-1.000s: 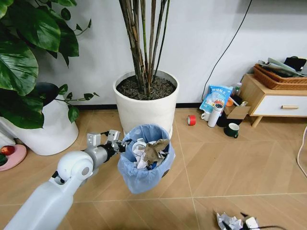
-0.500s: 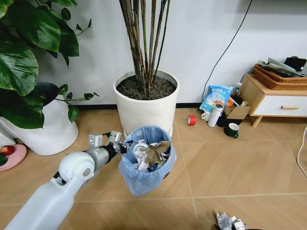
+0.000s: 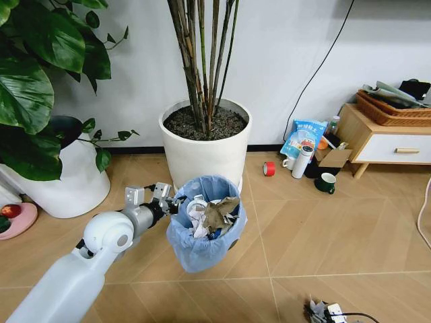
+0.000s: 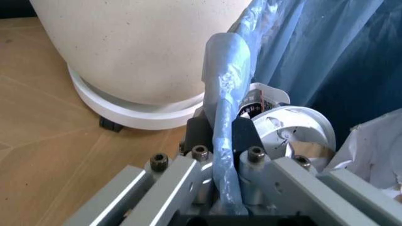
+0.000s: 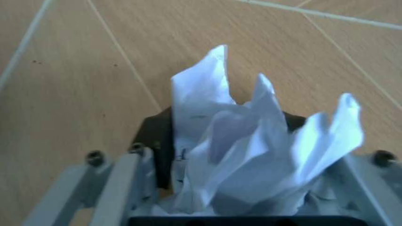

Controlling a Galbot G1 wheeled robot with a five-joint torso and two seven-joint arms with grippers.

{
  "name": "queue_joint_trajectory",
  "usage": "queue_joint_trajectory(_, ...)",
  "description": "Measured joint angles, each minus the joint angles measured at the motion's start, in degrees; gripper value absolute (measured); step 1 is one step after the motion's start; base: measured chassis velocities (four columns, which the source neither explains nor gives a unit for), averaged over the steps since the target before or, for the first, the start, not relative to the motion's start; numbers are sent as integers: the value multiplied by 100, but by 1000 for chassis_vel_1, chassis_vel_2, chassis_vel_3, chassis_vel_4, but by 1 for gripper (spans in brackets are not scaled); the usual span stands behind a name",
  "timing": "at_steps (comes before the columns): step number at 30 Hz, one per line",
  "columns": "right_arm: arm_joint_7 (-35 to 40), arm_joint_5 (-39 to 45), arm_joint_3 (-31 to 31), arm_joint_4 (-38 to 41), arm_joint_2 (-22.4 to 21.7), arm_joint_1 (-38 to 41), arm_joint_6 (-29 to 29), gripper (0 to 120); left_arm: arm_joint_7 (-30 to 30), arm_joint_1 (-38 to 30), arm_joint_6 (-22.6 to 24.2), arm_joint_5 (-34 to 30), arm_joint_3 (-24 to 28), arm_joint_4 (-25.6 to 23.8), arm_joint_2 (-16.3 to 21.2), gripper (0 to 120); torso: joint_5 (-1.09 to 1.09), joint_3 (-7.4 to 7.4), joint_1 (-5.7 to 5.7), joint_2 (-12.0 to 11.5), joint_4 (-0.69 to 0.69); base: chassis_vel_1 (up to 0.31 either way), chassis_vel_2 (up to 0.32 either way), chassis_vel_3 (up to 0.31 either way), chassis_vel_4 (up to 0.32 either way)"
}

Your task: Pick up the trash bin and place the garbage on the floor into it.

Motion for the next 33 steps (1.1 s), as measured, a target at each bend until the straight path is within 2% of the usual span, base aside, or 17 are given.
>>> queue_joint_trajectory(1,0,0,0,0,0,0,0,49,0,0,0,0,0,0,0,0,0,0,0,0,0,0,0,0,0)
queue_joint_trajectory(4,39,3,0,-38,39,32,16,34,-3,-1,0,0,3,0,0,0,0,0,0,0,0,0,0,0,0)
queue_joint_trajectory(6,43,3,0,-39,41,33,16,34,-3,-1,0,0,3,0,0,0,0,0,0,0,0,0,0,0,0)
queue_joint_trajectory(7,80,19,2,-48,55,45,16,22,-5,-4,0,2,14,0,-4,0,-1,0,0,0,0,0,0,0,0)
queue_joint_trajectory(8,94,33,5,-58,59,53,16,18,-5,-7,0,6,24,0,-4,0,0,0,0,0,0,0,0,0,0)
queue_joint_trajectory(11,113,54,23,-83,62,73,17,11,-4,-8,0,13,40,-1,-9,0,0,0,0,0,0,0,0,0,0)
queue_joint_trajectory(13,137,71,51,-86,78,73,28,0,-2,-12,0,17,41,-5,-14,0,1,0,0,0,0,0,0,0,0)
queue_joint_trajectory(19,194,231,112,103,85,79,-77,0,-1,-13,0,24,62,-22,9,0,2,0,0,0,0,0,0,0,0)
queue_joint_trajectory(25,325,530,240,856,-20,247,-295,0,2,-7,0,40,106,-35,20,0,0,0,0,0,-1,0,0,0,0)
queue_joint_trajectory(28,456,767,255,1633,-239,502,-509,0,6,-8,0,56,143,-27,13,0,0,0,1,0,0,0,0,0,0)
queue_joint_trajectory(29,456,767,255,1633,-239,502,-509,0,6,-8,0,56,143,-27,13,0,0,0,1,0,0,0,0,0,0)
queue_joint_trajectory(33,700,1367,169,2882,-760,879,-930,0,-8,-2,0,61,204,-25,18,0,-2,1,1,0,1,0,0,0,0)
